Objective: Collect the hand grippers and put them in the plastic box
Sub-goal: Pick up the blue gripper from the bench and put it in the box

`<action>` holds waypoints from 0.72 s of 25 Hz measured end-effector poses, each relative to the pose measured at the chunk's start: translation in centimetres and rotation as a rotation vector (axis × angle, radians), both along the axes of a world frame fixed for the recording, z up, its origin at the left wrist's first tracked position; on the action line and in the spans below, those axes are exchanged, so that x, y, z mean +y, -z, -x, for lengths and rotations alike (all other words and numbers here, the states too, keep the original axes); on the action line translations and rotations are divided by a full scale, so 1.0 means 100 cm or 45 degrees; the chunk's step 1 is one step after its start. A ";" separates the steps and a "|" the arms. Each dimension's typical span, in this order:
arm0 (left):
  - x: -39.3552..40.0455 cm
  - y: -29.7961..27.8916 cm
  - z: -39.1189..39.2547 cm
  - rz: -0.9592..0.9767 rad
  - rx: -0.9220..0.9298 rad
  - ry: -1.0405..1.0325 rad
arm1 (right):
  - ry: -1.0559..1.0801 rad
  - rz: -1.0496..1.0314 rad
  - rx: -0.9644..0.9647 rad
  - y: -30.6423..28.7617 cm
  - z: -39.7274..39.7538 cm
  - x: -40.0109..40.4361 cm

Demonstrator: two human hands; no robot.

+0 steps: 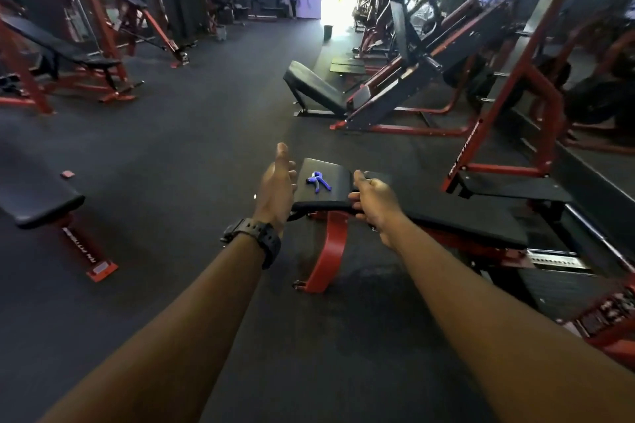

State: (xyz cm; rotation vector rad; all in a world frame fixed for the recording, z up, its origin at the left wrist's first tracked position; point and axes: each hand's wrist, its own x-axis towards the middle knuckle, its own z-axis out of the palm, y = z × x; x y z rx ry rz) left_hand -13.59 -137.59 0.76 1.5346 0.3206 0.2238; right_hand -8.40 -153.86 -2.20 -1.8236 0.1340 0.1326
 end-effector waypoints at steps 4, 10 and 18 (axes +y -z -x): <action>0.040 0.013 -0.120 -0.018 0.079 0.041 | 0.038 0.007 0.111 0.018 -0.106 0.033; 0.066 0.042 -0.272 -0.013 0.167 0.070 | 0.070 0.082 0.171 0.057 -0.257 0.057; 0.059 0.125 -0.471 0.027 0.387 0.056 | 0.025 0.116 0.343 0.167 -0.457 0.065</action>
